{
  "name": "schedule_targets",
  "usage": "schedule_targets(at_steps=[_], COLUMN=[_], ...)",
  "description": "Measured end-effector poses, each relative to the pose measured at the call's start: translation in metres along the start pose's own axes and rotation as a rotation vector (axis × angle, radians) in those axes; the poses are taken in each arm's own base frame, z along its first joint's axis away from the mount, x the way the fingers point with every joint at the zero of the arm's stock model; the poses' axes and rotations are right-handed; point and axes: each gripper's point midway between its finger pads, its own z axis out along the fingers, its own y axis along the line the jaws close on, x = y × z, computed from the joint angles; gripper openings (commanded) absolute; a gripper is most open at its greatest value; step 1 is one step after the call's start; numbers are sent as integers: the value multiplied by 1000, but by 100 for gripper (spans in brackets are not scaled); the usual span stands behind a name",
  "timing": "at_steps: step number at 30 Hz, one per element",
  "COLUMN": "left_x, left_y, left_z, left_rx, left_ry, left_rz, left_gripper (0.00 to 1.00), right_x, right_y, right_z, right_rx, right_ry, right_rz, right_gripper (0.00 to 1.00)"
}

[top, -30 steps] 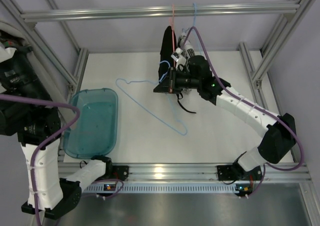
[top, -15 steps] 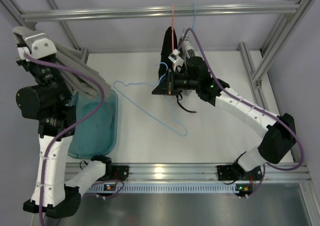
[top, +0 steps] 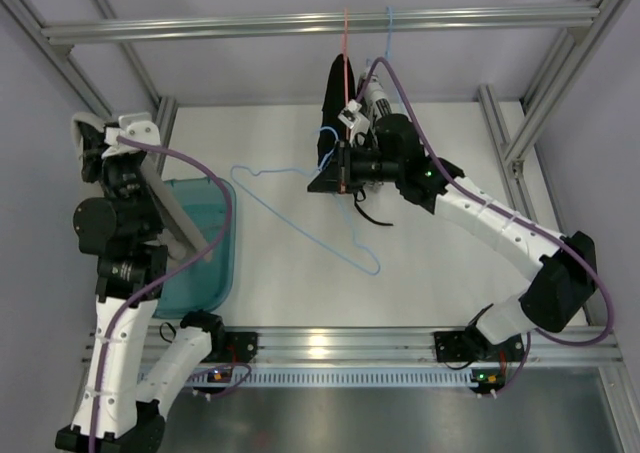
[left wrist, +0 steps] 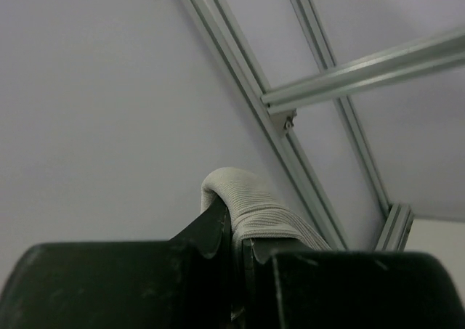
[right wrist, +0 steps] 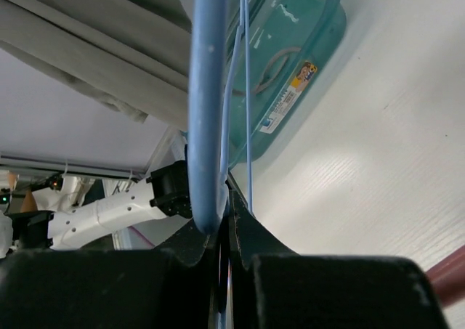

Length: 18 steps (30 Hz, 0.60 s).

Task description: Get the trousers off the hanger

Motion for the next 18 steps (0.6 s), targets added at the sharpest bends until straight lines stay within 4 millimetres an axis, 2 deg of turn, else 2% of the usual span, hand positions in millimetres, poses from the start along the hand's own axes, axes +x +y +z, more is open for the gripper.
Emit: schedule_targets(at_steps=[8, 18], left_x=[71, 184], left_y=[-33, -104], left_z=[-32, -66], left_rx=[123, 300], left_ry=[156, 381], left_rz=[155, 297], left_gripper=[0, 2], right_x=[1, -1], right_y=[6, 16], right_z=[-9, -20], right_rx=[1, -13], right_ry=[1, -14], right_rz=[-10, -34], right_gripper=[0, 0])
